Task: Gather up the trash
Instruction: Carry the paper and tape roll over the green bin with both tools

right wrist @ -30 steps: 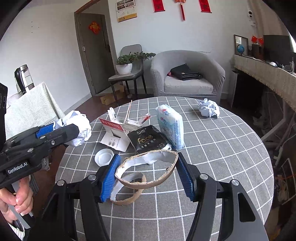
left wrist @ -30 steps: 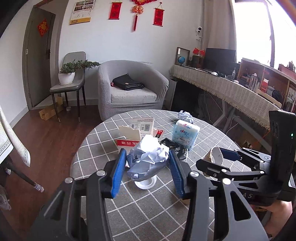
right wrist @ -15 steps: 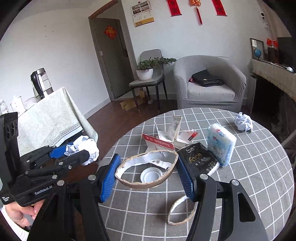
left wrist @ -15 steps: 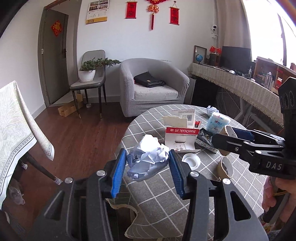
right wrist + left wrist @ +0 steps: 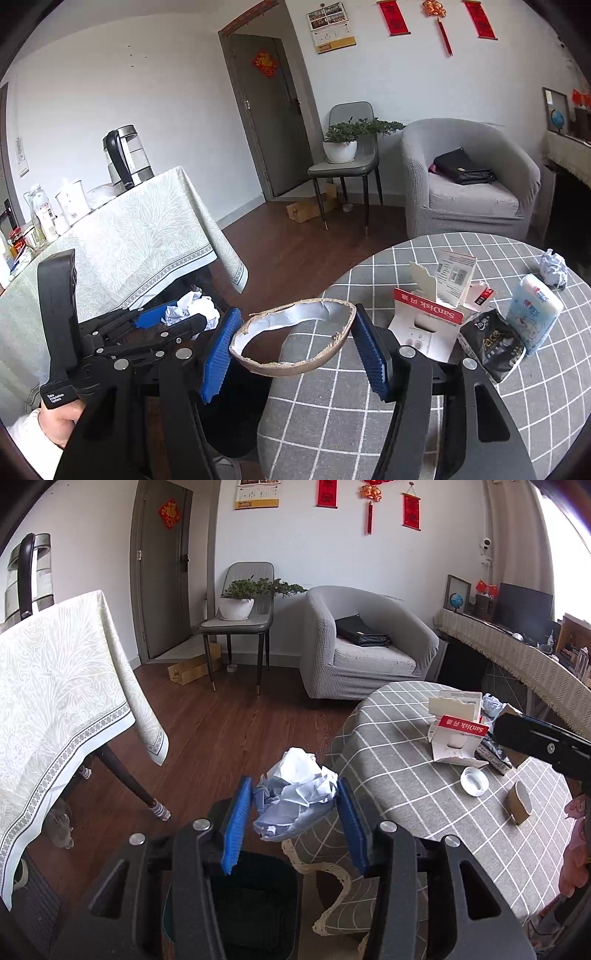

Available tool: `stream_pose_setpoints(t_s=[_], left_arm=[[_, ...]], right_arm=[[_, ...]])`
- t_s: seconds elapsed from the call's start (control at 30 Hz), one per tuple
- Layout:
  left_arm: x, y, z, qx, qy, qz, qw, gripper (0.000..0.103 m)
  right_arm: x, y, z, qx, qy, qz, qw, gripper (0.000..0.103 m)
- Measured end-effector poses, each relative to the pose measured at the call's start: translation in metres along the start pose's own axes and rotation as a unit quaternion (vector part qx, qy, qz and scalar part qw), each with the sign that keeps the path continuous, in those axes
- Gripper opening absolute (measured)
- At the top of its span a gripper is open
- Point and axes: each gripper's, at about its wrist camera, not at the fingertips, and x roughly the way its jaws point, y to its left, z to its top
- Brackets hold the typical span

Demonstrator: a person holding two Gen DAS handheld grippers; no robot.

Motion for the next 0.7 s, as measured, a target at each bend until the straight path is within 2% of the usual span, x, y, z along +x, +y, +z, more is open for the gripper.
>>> stream_pose_setpoints(t_s=[0.17, 0.4, 0.7], left_arm=[[0.014, 0.038, -0.022, -0.010, 0.035, 0.025, 0.9990, 0.049], [0.038, 0.081, -0.057, -0.018, 0.089, 0.029, 0.9954, 0.049], [0.085, 0.117, -0.107, -0.023, 0.185, 0.022, 0.9823, 0.049]], right_arm=[[0.024, 0.022, -0.001, 0.002, 0.013, 0.025, 1.000, 0.062], [0.065, 0.064, -0.006, -0.028, 0.040, 0.035, 0.998, 0.062], [0.114, 0.096, -0.018, -0.037, 0.077, 0.046, 0.995, 0.062]])
